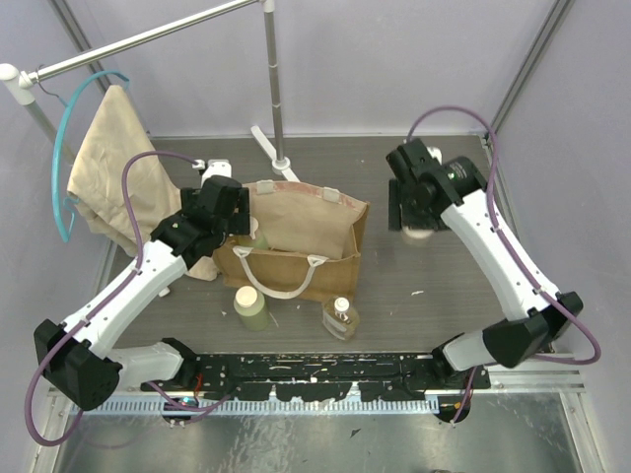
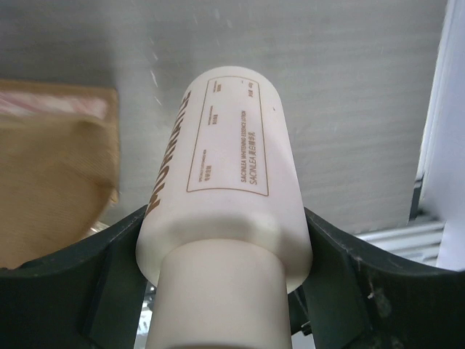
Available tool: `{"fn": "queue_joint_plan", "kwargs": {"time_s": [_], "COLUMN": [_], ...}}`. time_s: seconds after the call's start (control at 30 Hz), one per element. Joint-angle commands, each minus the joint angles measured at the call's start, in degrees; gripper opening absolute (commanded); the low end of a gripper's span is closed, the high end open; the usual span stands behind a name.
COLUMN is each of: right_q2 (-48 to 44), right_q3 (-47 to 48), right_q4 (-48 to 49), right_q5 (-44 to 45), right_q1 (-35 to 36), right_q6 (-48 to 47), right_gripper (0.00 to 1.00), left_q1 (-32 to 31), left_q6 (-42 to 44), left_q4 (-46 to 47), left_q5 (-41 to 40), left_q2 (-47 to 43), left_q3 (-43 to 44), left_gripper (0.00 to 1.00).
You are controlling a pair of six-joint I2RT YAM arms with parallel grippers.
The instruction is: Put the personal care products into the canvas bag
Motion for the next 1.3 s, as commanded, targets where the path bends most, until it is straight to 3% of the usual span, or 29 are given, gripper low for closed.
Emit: {"fn": "queue_joint_plan", "kwargs": {"time_s": [0.0, 0.17, 0.33, 0.5, 0.83, 1.27], "right_q2": [5.19, 11.55, 11.17, 12.50, 13.69, 10.18], "right_q3": [15.39, 30.88, 33.96, 35.84, 28.65, 6.41], "right_q4": [4.91, 9.55, 18.21, 19.64, 20.15, 20.86], "right_q5": [4.27, 0.26, -9.61, -17.32, -21.55, -19.77], "right_q1": [0.18, 0.29, 0.90, 6.02, 16.97, 17.85], "right_q6": [-8.30, -13.78, -16.17, -16.54, -13.21, -6.65], "right_gripper": [0.01, 0.00, 0.01, 0.01, 0.01, 0.01], "left_q1": [0.58, 0.95, 1.15, 1.24, 1.75, 1.95], "left_q6": [-0.96, -0.99, -1.05, -1.15, -1.13, -0.69], "left_q4": [1.90, 2.01, 1.73, 1.66, 1.39, 1.64], "left_q5": [0.74, 1.00, 1.00, 0.79, 0.34, 0.29], "left_q2": [0.71, 0.34, 0.23, 0.39, 0.36, -0.03], "left_q3": [-0.86, -1.17, -1.26, -1.20, -0.88, -0.62], "left_gripper": [0.98, 0.98, 0.98, 0.98, 0.98, 0.98]}}
